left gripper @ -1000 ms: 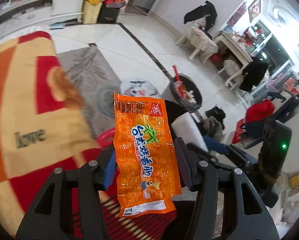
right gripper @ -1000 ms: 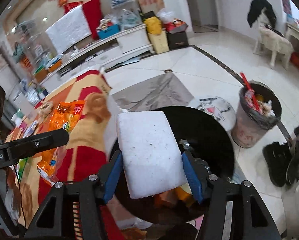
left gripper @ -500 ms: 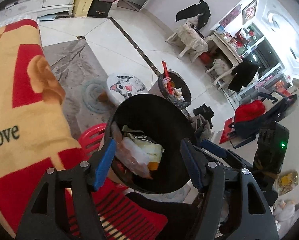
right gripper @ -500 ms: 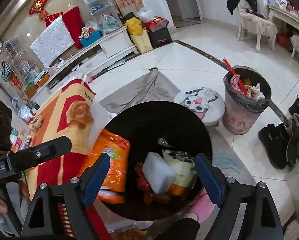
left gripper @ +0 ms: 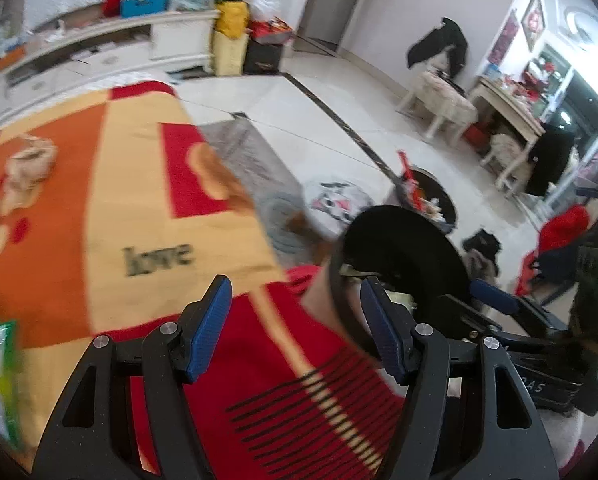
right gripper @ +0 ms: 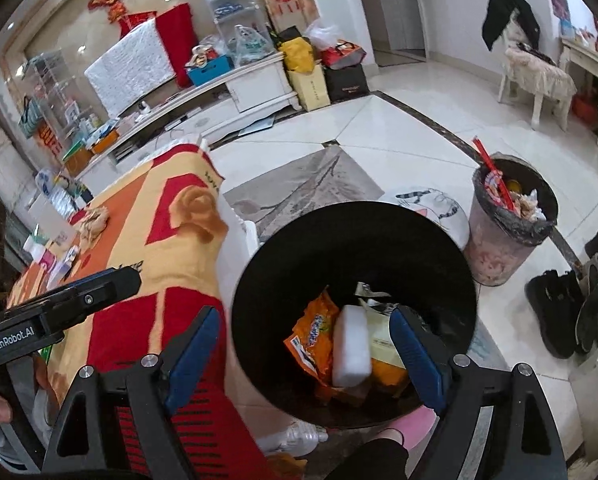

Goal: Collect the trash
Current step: 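Move both tools back over the table toward the tissue and snack bag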

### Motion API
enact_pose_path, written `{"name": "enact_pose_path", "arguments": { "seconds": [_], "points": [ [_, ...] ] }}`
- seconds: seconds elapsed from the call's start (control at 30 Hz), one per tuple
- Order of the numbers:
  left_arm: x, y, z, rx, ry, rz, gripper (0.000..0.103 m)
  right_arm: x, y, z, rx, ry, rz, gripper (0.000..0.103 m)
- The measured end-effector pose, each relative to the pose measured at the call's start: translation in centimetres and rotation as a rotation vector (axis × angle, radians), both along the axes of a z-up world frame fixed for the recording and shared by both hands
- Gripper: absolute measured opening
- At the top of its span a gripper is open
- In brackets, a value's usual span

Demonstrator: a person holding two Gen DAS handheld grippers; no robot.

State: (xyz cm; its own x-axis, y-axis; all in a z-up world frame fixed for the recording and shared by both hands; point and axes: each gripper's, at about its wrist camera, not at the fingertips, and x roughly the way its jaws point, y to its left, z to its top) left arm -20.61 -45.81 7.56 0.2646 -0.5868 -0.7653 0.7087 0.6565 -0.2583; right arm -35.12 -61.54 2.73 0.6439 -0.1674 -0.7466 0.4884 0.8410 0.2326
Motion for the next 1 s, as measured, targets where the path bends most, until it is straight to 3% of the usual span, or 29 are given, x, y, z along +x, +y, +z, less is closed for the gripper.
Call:
{"name": "enact_pose_path", "arguments": {
  "seconds": [0.53, 1.0],
  "points": [
    [2.1, 10.5, 0.8, 0.046, -0.117, 0.195, 0.066, 4.4, 7.1, 0.2, -0.027, 0.014, 0.149, 0.085],
    [4.1, 22.2, 1.8, 0.033, -0.09, 0.367, 0.066, 10.9, 17.7, 1.0, -0.019, 0.003, 0.396, 0.085]
  ]
}}
